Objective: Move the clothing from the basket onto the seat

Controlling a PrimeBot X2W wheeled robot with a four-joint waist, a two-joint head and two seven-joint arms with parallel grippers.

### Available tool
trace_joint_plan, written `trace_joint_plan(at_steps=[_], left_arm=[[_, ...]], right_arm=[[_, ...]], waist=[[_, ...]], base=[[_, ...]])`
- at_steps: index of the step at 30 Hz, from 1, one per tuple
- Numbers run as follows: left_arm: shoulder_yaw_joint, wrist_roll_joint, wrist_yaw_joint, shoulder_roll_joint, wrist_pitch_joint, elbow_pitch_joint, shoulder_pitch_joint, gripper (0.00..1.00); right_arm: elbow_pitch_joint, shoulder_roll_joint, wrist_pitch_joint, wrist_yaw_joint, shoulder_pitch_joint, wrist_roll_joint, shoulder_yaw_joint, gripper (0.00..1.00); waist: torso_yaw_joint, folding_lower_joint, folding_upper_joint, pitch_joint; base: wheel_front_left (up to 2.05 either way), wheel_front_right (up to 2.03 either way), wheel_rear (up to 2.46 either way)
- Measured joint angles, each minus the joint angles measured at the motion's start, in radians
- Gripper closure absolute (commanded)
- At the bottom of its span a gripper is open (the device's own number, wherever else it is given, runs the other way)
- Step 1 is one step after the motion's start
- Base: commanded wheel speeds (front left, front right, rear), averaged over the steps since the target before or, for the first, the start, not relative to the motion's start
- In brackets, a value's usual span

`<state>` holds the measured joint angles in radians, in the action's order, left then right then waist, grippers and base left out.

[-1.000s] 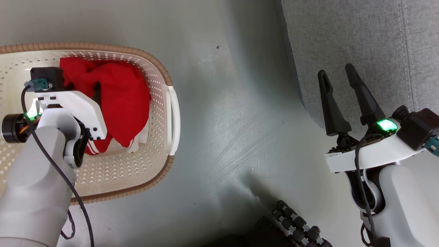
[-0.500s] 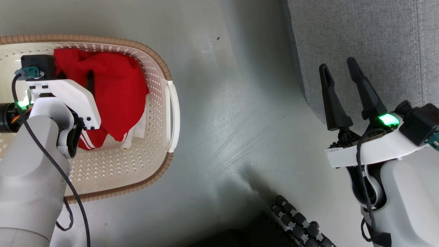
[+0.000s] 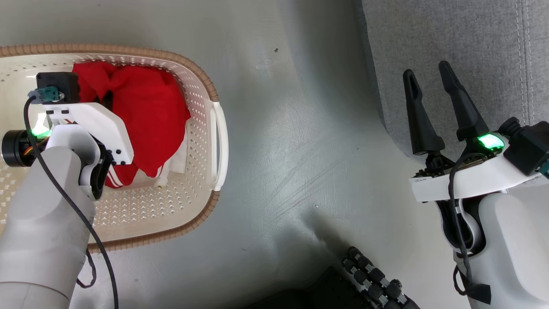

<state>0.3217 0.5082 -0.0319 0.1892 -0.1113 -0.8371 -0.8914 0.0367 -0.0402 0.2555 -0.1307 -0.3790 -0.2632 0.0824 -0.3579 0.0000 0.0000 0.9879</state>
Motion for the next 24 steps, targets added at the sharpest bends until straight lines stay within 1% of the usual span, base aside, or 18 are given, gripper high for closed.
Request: trace_joint_plan(at_steps=[10,14,16,20,24], left_arm=[[-0.015,0.011,0.010,-0.021,0.064,-0.019,-0.001,1.00],[-0.021,0.021,0.026,-0.032,0.092,-0.024,0.000,1.00],[-0.023,0.027,0.027,-0.038,0.105,-0.027,0.001,1.00],[-0.029,0.048,0.036,-0.059,0.127,-0.033,0.008,1.00],[-0.029,0.060,0.055,-0.084,0.148,-0.044,0.032,1.00]], right_arm=[[-0.011,0.000,0.000,0.000,-0.025,0.018,-0.019,0.00],[-0.016,-0.001,0.000,0.000,-0.041,0.030,-0.019,0.00],[-0.019,-0.001,0.000,0.000,-0.046,0.038,-0.018,0.00],[-0.030,-0.001,0.000,0.000,-0.062,0.058,-0.018,0.00],[-0.049,-0.002,0.000,0.000,-0.071,0.065,-0.021,0.00]], waist=[[0.030,0.0000,0.0000,-0.035],[0.048,0.0000,0.0000,-0.055],[0.057,0.0000,0.0000,-0.066],[0.078,0.0000,0.0000,-0.090],[0.100,0.0000,0.0000,-0.118]], base=[[0.00,0.00,0.00],[0.00,0.00,0.00],[0.00,0.00,0.00],[0.00,0.00,0.00],[0.00,0.00,0.00]])
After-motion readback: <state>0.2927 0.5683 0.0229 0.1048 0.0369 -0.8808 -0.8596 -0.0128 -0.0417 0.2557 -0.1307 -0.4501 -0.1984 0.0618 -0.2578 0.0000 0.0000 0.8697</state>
